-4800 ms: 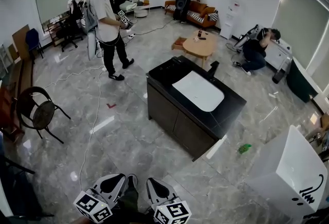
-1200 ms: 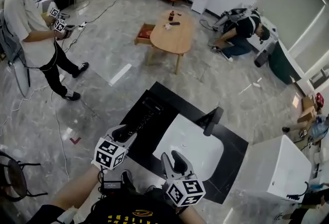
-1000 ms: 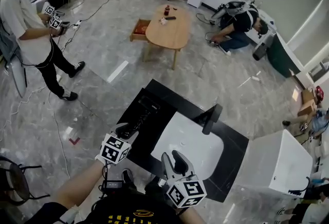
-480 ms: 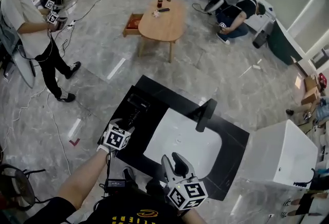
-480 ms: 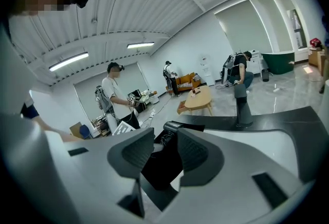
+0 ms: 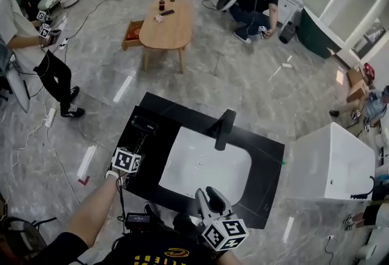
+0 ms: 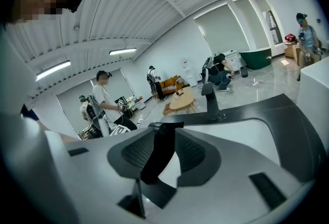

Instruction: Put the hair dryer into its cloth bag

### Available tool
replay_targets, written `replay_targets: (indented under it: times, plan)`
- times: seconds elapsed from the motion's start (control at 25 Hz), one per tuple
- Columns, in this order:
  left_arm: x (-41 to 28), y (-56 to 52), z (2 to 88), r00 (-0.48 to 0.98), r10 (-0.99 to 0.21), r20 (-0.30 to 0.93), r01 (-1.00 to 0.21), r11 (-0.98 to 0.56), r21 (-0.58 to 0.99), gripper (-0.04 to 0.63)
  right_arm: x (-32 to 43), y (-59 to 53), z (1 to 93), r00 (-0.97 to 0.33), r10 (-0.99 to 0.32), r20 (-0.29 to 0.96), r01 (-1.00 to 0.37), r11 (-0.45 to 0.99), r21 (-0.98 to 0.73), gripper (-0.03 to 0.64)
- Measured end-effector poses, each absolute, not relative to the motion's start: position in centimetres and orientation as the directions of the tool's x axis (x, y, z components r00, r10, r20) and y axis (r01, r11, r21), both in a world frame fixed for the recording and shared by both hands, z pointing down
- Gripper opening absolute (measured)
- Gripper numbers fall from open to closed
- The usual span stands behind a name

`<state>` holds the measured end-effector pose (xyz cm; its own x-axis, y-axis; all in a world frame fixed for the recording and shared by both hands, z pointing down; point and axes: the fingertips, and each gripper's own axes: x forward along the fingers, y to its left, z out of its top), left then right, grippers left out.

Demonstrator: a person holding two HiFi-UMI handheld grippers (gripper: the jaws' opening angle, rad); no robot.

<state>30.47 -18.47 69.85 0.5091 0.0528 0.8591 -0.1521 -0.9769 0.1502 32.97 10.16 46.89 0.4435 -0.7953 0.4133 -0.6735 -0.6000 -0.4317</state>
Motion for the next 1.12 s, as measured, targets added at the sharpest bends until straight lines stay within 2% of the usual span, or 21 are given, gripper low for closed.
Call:
replay_targets:
  times: [0.32,0.48,0.76,1.0,1.12]
  plan:
    - [30.2,-18.8,69.4,0.505,0.049,0.861,-0.124,-0.984,0.129,0.224,30.4,8.1,47.4,0.353,-0.830,0.432,-0.724,-0.535,-0.436,0.124]
    - [28.5,-18.8,68.3,0.539,0.064,0.840,-0.161,-0.971,0.177,0.224,29.8,7.4,47.6,0.325,-0.838,0.438,-0.731,-0.517,-0.446,0.124]
    - [24.7,-18.6,65.7,0.610,0.073,0.789,-0.133,-0.972,0.193,0.224,30.4,5.2,48.1,0.295,-0.855,0.426,-0.772,-0.476,-0.421,0.124]
    - [16.7,-17.4,61.5,0.633,0.058,0.772,-0.140,-0.972,0.188,0.224,29.1,1.1,49.2,0.137,-0.884,0.447,-0.882,-0.314,-0.351,0.124]
    - [11.7,-17.4,61.3,0.630,0.053,0.775,-0.144,-0.973,0.183,0.224,26.9,-2.7,52.0,0.018,-0.861,0.508,-0.937,-0.192,-0.292,0.123]
